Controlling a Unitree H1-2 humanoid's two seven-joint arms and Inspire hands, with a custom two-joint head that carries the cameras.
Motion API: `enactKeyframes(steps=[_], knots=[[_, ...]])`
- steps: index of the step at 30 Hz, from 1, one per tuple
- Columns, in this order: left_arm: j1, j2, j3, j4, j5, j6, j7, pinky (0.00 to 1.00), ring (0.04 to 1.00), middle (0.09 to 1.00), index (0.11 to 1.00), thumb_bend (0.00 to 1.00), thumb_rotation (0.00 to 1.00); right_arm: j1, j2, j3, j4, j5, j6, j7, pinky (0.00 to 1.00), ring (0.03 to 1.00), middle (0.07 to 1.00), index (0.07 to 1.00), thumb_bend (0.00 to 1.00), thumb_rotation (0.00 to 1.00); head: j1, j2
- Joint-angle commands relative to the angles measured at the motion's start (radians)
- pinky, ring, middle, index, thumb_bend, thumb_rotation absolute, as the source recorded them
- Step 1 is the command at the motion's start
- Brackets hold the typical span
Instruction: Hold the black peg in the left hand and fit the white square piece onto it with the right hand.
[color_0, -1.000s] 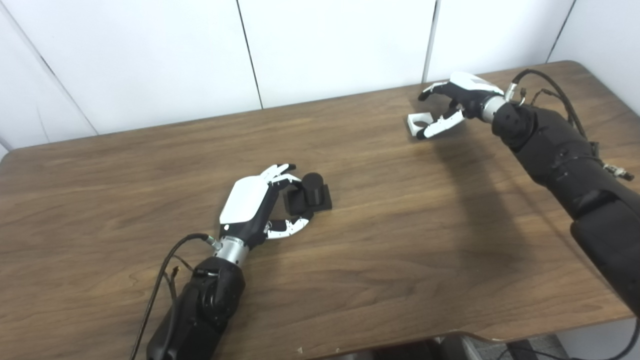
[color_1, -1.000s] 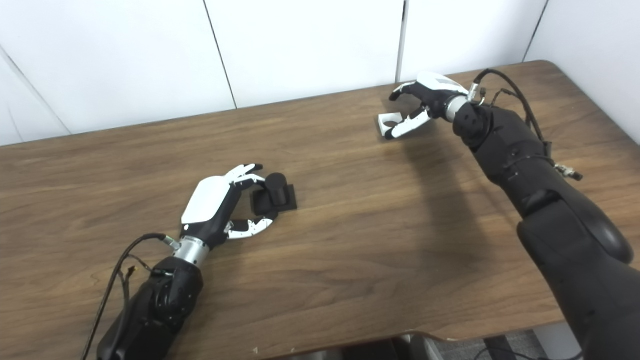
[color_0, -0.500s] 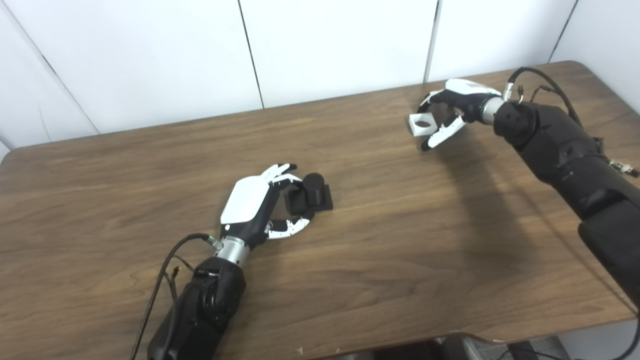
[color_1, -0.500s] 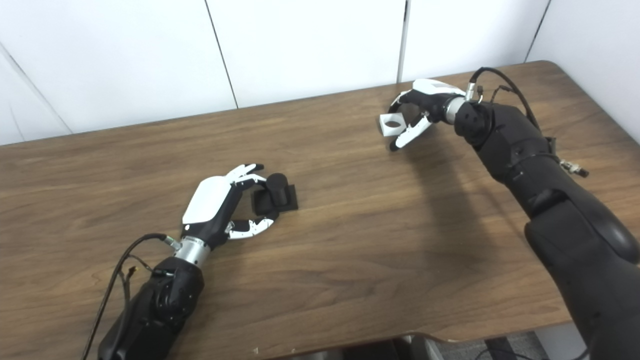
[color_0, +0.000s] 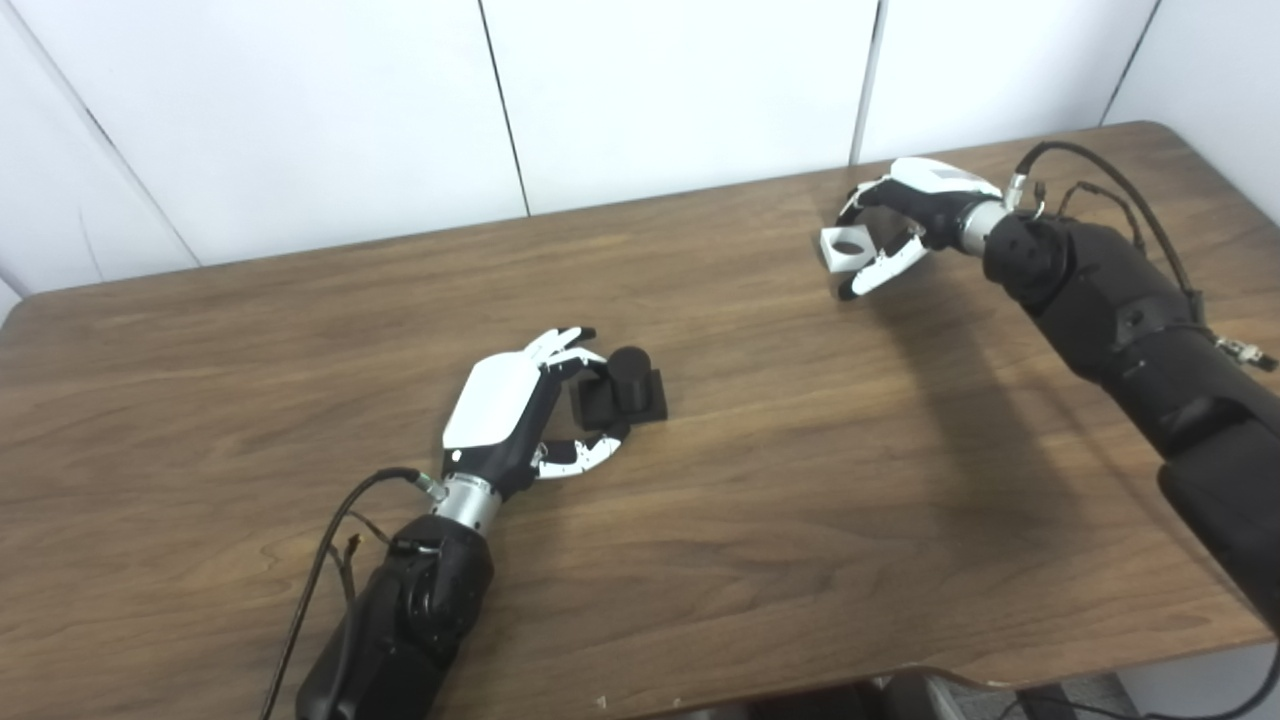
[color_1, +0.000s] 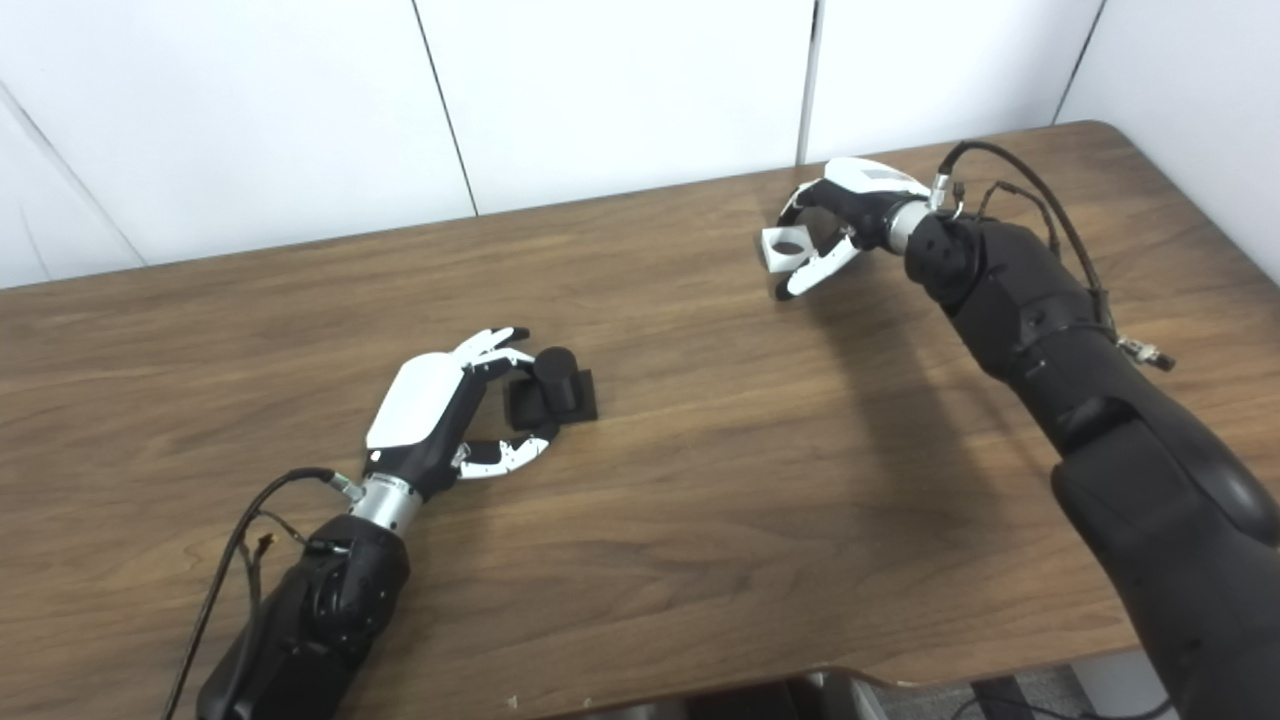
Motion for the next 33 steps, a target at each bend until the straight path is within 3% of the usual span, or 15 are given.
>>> enactKeyframes(steps=[1,7,10,12,33], knots=[[0.062,0.023,-0.028,0.042,0.022,0.063,-0.096,0.83,0.92,0.9,0.633,0.72,0.24,-0.001,0.007,0.001,-0.013,-0.005,-0.015,-0.006,0.89,0.957,0.874,0.633,0.7,0.31,-0.002,0.002],[0.062,0.023,-0.026,0.041,0.017,0.066,-0.1,0.83,0.922,0.901,0.635,0.72,0.23,-0.002,0.01,-0.002,-0.012,-0.007,-0.015,-0.016,0.9,0.952,0.863,0.607,0.69,0.27,0.002,0.003],[0.062,0.024,-0.025,0.041,0.018,0.066,-0.098,0.83,0.922,0.9,0.633,0.72,0.24,-0.006,0.01,0.0,-0.004,-0.008,-0.019,-0.017,0.9,0.954,0.864,0.514,0.54,0.18,0.003,0.003],[0.064,0.024,-0.024,0.04,0.02,0.064,-0.093,0.83,0.919,0.897,0.631,0.72,0.24,-0.008,0.007,0.003,-0.003,-0.009,-0.025,-0.014,0.9,0.951,0.864,0.5,0.52,0.16,0.003,0.003],[0.061,0.037,-0.016,0.033,0.014,0.061,-0.102,0.84,0.927,0.9,0.631,0.72,0.24,-0.015,-0.029,0.007,0.011,-0.013,-0.044,-0.013,0.89,0.935,0.882,0.497,0.52,0.15,0.003,0.004]])
